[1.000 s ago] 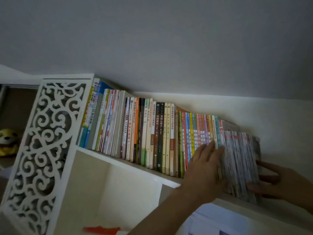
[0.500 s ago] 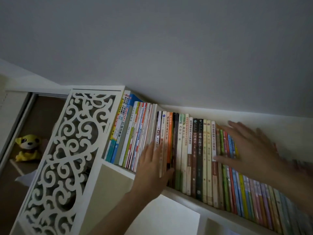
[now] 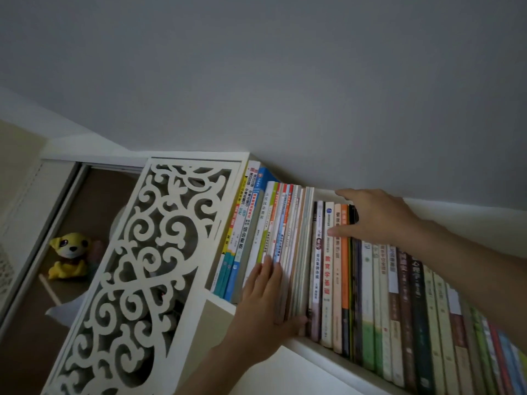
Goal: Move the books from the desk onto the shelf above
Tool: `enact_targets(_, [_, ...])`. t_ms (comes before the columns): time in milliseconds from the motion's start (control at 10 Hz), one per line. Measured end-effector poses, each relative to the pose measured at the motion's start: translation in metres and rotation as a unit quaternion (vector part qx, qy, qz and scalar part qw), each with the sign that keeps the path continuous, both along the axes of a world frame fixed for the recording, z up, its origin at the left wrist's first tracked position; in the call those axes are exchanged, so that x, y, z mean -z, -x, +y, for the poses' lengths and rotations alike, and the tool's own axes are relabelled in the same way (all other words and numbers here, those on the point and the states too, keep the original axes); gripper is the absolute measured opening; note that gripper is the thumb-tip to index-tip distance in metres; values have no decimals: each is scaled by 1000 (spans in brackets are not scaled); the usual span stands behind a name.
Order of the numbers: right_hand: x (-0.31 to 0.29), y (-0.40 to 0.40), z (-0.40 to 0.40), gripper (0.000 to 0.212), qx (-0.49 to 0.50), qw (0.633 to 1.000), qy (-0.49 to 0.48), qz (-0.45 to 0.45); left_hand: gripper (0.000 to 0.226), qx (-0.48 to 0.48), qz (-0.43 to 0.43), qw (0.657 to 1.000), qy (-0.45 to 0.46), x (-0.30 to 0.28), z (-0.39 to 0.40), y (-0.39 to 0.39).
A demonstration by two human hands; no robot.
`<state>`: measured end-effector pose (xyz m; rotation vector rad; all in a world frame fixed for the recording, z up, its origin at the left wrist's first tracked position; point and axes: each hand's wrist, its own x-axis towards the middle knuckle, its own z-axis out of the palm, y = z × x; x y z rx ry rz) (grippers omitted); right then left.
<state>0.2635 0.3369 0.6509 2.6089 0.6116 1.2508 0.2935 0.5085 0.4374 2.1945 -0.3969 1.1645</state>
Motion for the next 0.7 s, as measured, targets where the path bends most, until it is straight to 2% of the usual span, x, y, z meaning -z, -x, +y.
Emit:
enact_targets(100, [5,-10,16,82,-17,1000,6,-12,81,-10,-43,998,38,-1,20,6])
enact_targets(200, [13,-20,35,100,5,995,63,-74,91,-80,-74,992,61,5,42,-2])
enact_targets(300, [18,-28,48,114,6,996,56,-68,110,-47,5,994,95,9,54,-12])
enact_targets(400, [18,-32,52,111,-5,998,35,-47,111,-44,14,994,97,11,52,-16])
enact_targets(500, [17,-26,49,113,16,998,53,-40,104,-40,43,995,82,2,59,-6])
enact_targets(600, [21,0,36,105,-6,997,63,-39,75,-19,101,994,38,-18,68,22])
enact_targets(700, [25,66,-10,71,-141,990,21,20,45,-8,79,997,-5,-44,80,77])
